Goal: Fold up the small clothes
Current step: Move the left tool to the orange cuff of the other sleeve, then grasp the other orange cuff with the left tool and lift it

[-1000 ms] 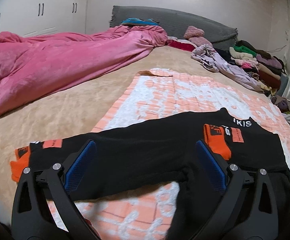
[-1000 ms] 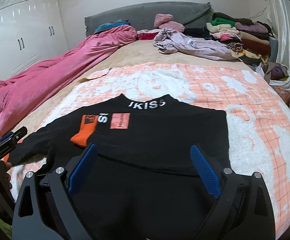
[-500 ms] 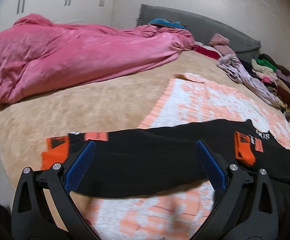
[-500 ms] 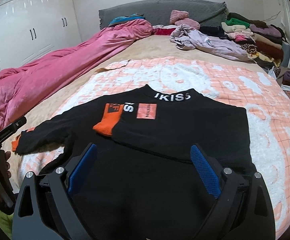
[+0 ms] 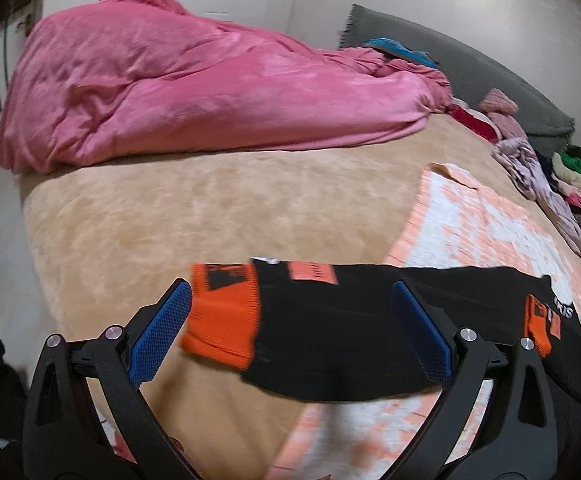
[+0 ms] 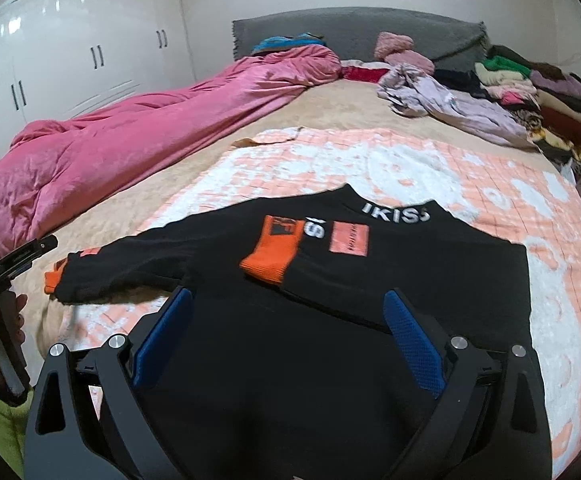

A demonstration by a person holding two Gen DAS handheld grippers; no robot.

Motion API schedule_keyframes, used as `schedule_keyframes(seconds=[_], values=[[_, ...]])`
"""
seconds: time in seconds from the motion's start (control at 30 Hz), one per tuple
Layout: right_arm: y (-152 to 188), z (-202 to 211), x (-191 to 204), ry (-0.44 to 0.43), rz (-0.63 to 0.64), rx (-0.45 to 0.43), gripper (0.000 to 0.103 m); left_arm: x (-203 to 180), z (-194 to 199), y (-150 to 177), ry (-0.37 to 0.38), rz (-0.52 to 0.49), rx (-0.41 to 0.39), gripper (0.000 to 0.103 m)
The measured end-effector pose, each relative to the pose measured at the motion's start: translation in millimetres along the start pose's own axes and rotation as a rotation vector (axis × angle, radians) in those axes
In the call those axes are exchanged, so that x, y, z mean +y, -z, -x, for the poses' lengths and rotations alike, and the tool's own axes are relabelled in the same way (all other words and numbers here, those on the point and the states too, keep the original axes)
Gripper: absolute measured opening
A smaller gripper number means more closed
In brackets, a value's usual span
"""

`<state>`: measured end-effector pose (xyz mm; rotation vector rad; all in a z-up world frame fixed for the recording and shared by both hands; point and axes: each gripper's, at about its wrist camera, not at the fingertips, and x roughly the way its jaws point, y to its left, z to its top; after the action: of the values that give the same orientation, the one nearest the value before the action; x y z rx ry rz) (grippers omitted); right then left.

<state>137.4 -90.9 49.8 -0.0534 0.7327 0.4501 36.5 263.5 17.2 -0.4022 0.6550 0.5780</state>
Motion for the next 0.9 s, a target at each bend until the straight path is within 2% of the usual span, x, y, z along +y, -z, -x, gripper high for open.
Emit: schedule_keyframes(seconds=[0.4, 0.5, 0.67, 0.73, 0.77, 0.8, 0.83, 0.9], values=[[-9.1, -13.4, 39.2, -0.07, 0.086, 0.011, 0.096, 50.0, -25.3, 3.8, -0.065, 0.109, 0.077, 0.093], [-6.4, -15.9, 43.4, -0.083, 0.085, 0.016, 0.096, 52.2, -36.5, 9.3, -0.044, 0.121, 0.111, 0.092], [-0.1, -21.9, 44.8, -0.093, 0.072, 0.032, 0.096, 49.9, -47.9, 14.1, -0.001, 0.125, 0.15, 0.07], [3.3, -25.4, 44.6, -0.095, 0.067, 0.041, 0.096, 48.7, -50.0, 15.1, 0.016, 0.125, 0.155, 0.054], [5.1, -27.5, 44.3, -0.095, 0.064, 0.047, 0.096, 47.5, -51.5, 15.1, 0.022, 0.121, 0.159, 0.052], [6.6, -29.2, 44.2, -0.095, 0.061, 0.052, 0.096, 46.6, -52.2, 15.6, 0.028, 0.119, 0.16, 0.045], [8.7, -31.6, 44.1, -0.097, 0.055, 0.059, 0.096, 45.9, -53.5, 15.7, 0.047, 0.119, 0.164, 0.028], [12.3, -34.5, 44.1, -0.1, 0.046, 0.07, 0.096, 44.5, -56.8, 16.2, 0.085, 0.117, 0.179, 0.015]])
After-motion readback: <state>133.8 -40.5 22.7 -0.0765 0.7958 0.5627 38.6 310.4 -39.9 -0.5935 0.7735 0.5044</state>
